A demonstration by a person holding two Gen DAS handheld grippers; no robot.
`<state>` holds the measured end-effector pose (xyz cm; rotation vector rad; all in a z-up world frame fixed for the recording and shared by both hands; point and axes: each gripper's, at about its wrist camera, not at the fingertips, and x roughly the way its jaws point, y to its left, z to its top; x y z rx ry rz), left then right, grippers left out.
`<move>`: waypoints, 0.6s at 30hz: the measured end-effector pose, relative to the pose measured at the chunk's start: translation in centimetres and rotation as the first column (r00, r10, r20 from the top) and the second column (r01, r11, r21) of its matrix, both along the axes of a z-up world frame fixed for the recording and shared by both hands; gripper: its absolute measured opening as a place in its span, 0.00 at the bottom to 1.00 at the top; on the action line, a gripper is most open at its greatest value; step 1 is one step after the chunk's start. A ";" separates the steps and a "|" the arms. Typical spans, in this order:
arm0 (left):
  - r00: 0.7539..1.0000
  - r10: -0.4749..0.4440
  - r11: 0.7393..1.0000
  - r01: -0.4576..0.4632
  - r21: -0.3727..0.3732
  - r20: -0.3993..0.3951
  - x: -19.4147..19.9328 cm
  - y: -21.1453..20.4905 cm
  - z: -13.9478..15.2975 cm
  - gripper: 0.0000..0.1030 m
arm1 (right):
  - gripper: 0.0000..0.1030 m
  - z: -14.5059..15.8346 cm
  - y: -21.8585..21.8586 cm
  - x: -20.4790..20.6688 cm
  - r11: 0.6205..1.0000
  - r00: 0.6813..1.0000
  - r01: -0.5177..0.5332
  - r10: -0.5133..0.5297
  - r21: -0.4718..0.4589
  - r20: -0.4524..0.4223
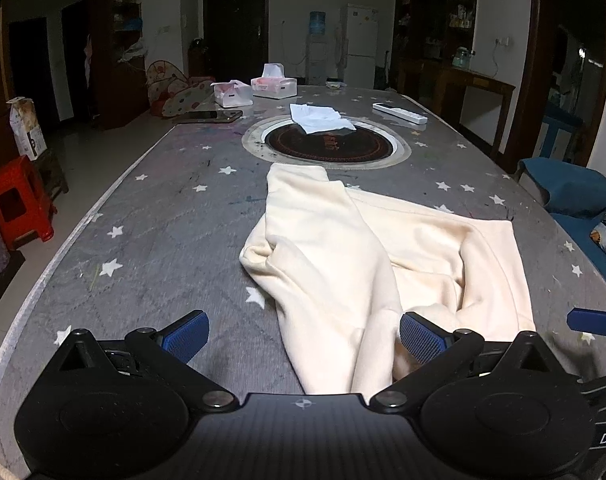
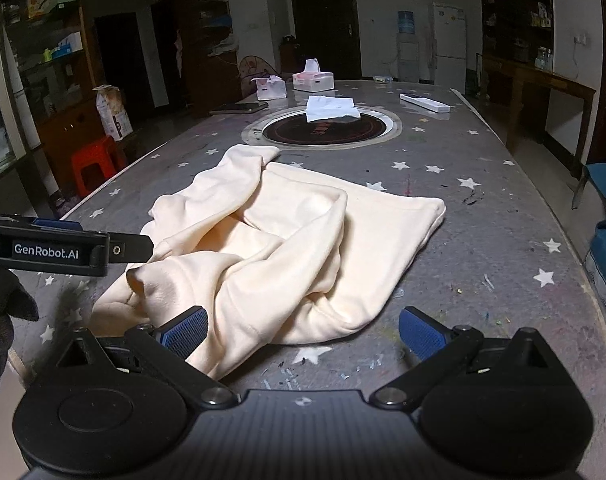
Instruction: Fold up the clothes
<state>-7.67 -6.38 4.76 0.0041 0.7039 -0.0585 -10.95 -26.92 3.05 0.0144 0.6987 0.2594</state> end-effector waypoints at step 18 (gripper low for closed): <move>1.000 -0.013 0.999 0.012 0.044 0.014 -2.4 -0.9 0.3 1.00 | 1.00 0.2 1.2 -1.9 0.999 1.000 -0.026 0.027 -0.029 0.014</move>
